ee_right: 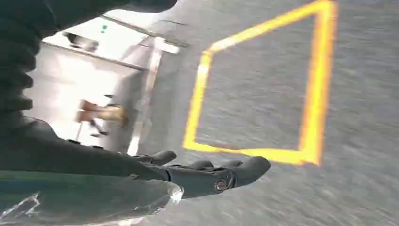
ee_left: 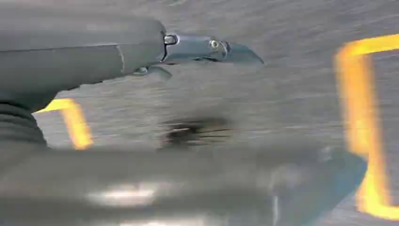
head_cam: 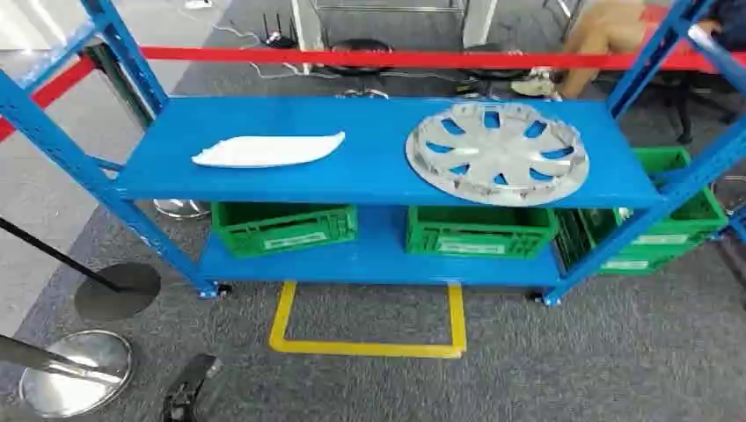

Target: Take the parts from the cabinet and place them on the table.

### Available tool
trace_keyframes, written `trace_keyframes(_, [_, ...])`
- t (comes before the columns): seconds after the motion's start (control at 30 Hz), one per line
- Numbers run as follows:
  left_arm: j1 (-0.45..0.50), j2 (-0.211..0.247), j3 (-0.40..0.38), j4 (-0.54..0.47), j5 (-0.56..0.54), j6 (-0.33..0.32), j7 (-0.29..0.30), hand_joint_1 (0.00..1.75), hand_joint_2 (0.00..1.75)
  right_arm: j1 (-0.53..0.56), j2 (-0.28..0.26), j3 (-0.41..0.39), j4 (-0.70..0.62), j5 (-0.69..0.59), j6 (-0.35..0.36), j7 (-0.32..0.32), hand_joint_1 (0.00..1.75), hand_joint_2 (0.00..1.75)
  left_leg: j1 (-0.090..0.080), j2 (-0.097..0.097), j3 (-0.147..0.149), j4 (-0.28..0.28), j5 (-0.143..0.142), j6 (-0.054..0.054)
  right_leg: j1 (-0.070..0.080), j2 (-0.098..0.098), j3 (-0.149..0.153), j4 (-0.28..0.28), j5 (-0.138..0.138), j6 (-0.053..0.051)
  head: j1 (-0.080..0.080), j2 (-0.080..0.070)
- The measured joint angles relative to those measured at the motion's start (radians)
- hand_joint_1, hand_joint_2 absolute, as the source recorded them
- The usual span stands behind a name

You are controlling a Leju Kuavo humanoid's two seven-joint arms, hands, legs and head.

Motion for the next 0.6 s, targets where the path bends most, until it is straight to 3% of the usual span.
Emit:
trace_keyframes(0.03, [-0.01,0.0,0.0,-0.012,0.0,0.0,0.0,0.0,1.75,0.008,0.0,0.0,0.014,0.0,-0.001,0.0,0.0,1.75,0.0,-0.001,0.0,0.0,-0.001,0.001,0.0,0.0,-0.044,0.082,-0.04,0.001,0.004,0.0])
trace_keyframes(0.07, [-0.016,0.002,0.0,-0.026,0.0,0.0,0.0,0.0,0.0,0.014,-0.002,0.0,0.031,0.0,-0.001,0.0,0.0,1.75,-0.001,-0.002,0.0,0.001,-0.001,0.002,0.0,0.0,-0.092,0.17,-0.076,0.002,0.004,0.0])
trace_keyframes(0.1, [-0.021,0.003,0.001,-0.033,0.0,0.0,0.0,0.0,0.0,0.021,-0.002,0.0,0.04,0.0,-0.001,0.0,0.0,1.75,-0.001,-0.003,0.0,0.001,-0.002,0.001,0.0,0.0,-0.135,0.241,-0.093,0.004,0.003,0.0])
trace_keyframes(0.13, [-0.02,0.003,0.002,-0.034,0.0,0.0,0.0,0.0,0.0,0.021,-0.002,0.0,0.042,0.0,-0.002,0.0,0.0,1.75,-0.001,-0.006,0.001,0.001,-0.002,0.001,-0.001,-0.001,-0.15,0.252,-0.078,0.005,0.004,0.0])
trace_keyframes(0.17, [-0.013,0.003,0.002,-0.034,0.0,0.0,0.0,0.0,1.75,0.017,-0.002,0.0,0.042,0.0,-0.002,0.0,0.0,1.75,0.001,-0.009,0.003,0.001,-0.004,-0.003,-0.002,-0.002,-0.139,0.216,-0.041,0.007,0.004,0.0])
trace_keyframes(0.23, [0.018,-0.001,0.002,-0.022,0.0,0.0,0.001,0.0,1.75,-0.007,-0.002,0.0,0.024,0.0,-0.003,0.0,0.0,1.75,0.01,-0.012,0.008,0.004,-0.008,-0.016,-0.006,-0.004,-0.06,0.037,0.06,0.012,0.004,0.0])
trace_keyframes(0.27, [0.038,-0.002,0.003,0.001,0.0,0.0,0.002,0.0,1.75,-0.029,-0.002,0.0,-0.003,0.0,-0.003,-0.001,0.0,1.75,0.011,-0.011,0.01,0.008,-0.011,-0.026,-0.011,-0.005,-0.02,-0.049,0.087,0.016,0.006,0.0])
trace_keyframes(0.3, [0.062,0.002,0.004,0.019,0.0,0.0,0.003,0.0,1.75,-0.057,0.002,0.0,-0.023,0.0,-0.001,-0.002,0.0,1.75,0.005,-0.008,0.006,0.008,-0.015,-0.036,-0.001,-0.001,-0.016,-0.038,0.084,0.008,0.006,0.0])
trace_keyframes(0.33, [0.085,0.002,0.005,0.036,0.0,0.0,0.003,0.0,1.75,-0.083,0.002,0.0,-0.045,0.0,-0.001,-0.003,0.0,1.75,0.003,-0.008,0.005,0.012,-0.016,-0.041,-0.003,-0.003,-0.018,-0.037,0.086,-0.011,0.001,0.0])
trace_keyframes(0.43, [0.174,-0.004,0.004,0.15,0.0,-0.001,0.003,0.0,1.75,-0.177,0.003,0.001,-0.156,0.0,-0.001,-0.003,0.0,1.75,0.008,-0.005,0.008,0.009,-0.011,-0.053,-0.002,0.004,-0.031,-0.029,0.088,-0.032,0.002,0.0])
trace_keyframes(0.47, [0.21,-0.006,0.004,0.189,0.0,-0.002,0.007,0.0,1.75,-0.208,0.003,0.001,-0.197,0.0,-0.001,-0.003,0.0,1.75,0.01,0.002,0.006,0.022,-0.024,-0.057,-0.003,0.009,-0.032,-0.031,0.092,-0.039,-0.002,0.0])
trace_keyframes(0.5, [0.24,-0.005,0.005,0.222,0.0,-0.002,0.006,0.0,1.75,-0.234,0.003,0.001,-0.232,0.0,-0.001,-0.003,0.0,1.75,0.008,0.004,-0.017,0.067,-0.058,-0.056,-0.002,0.013,-0.034,-0.031,0.093,-0.044,-0.005,0.0])
trace_keyframes(0.57, [0.286,-0.003,0.004,0.291,0.001,0.0,0.006,0.0,1.75,-0.281,0.003,0.0,-0.301,0.001,-0.001,-0.003,0.0,1.75,0.004,0.004,-0.109,0.246,-0.15,-0.056,0.0,0.012,-0.043,-0.031,0.097,-0.05,-0.008,0.0])
trace_keyframes(0.6, [0.298,-0.003,-0.003,0.31,0.01,0.0,0.005,0.0,1.75,-0.296,0.003,-0.006,-0.316,0.005,-0.001,-0.005,0.0,1.75,0.003,0.004,-0.145,0.314,-0.174,-0.054,0.002,0.01,-0.047,-0.031,0.098,-0.052,-0.008,0.0])
